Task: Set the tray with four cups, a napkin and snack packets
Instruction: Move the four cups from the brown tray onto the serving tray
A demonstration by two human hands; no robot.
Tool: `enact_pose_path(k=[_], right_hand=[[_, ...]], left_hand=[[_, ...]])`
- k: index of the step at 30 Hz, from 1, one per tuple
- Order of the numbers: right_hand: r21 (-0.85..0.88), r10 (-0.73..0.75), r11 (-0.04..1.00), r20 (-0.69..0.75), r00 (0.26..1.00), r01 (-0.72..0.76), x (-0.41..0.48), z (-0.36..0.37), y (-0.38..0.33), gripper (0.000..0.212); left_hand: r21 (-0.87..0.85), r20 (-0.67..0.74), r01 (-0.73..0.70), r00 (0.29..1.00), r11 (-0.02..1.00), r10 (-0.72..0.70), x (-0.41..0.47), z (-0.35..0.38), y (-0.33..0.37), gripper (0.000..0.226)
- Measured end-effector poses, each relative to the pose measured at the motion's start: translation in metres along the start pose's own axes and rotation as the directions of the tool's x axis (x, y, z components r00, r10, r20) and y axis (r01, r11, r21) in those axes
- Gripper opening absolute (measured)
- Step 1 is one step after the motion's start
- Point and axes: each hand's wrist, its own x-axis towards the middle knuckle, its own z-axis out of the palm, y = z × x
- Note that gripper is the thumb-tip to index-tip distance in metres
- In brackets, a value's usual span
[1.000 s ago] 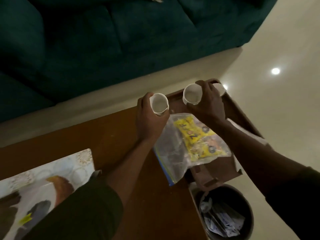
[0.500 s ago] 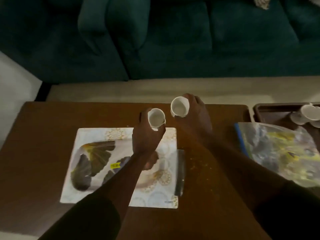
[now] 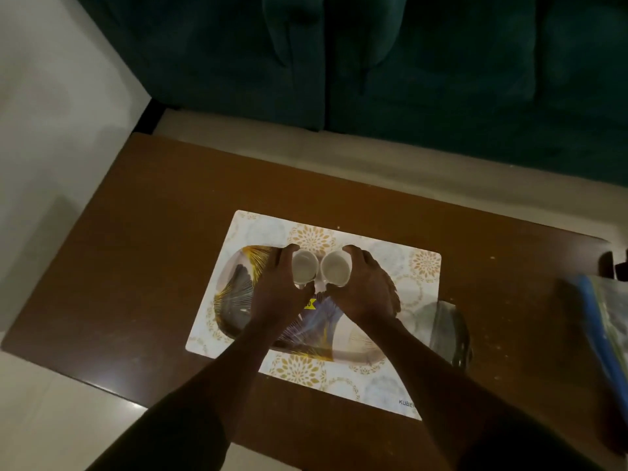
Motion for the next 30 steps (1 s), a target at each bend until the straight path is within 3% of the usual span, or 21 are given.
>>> enact_pose_path(k=[6,11,14,19,22,26,30], right_hand=[[0.018,0.01,1.0,0.003,1.0,-0.01,-0.007,0.019,-0.001,0.071],[0.024,-0.024,0.999,0.001,1.0,0.024,-0.006,0.01,0.005,0.076],[0.04,-0.148,0.989,0.104,0.983,0.145,0.005,0.001,0.006,0.068],[-0.153,-0.321,0.913,0.3,0.898,0.378,0.017,0.003,0.013,0.087],[-0.186,-0.344,0.895,0.293,0.892,0.406,0.016,0.007,0.017,0.084],[-0.224,-0.259,0.924,0.232,0.938,0.311,0.01,0.005,0.018,0.067],[-0.223,0.033,0.975,0.146,0.989,0.0,0.001,-0.003,0.017,0.072]], left_hand=[[-0.071,0.03,0.012,0.999,0.997,-0.01,0.003,0.005,-0.018,0.061],[-0.111,0.107,-0.098,0.988,0.989,0.11,0.006,-0.006,-0.028,0.073],[-0.024,0.181,-0.209,0.961,0.978,0.21,0.01,-0.019,-0.035,0.079],[0.145,0.357,-0.426,0.864,0.893,0.354,0.018,-0.026,-0.037,0.088],[0.17,0.308,-0.432,0.877,0.886,0.368,0.017,-0.028,-0.035,0.081],[0.267,0.202,-0.336,0.936,0.903,0.289,0.008,-0.029,-0.04,0.071],[0.218,0.185,-0.146,0.977,0.965,0.106,-0.001,-0.028,-0.05,0.077]])
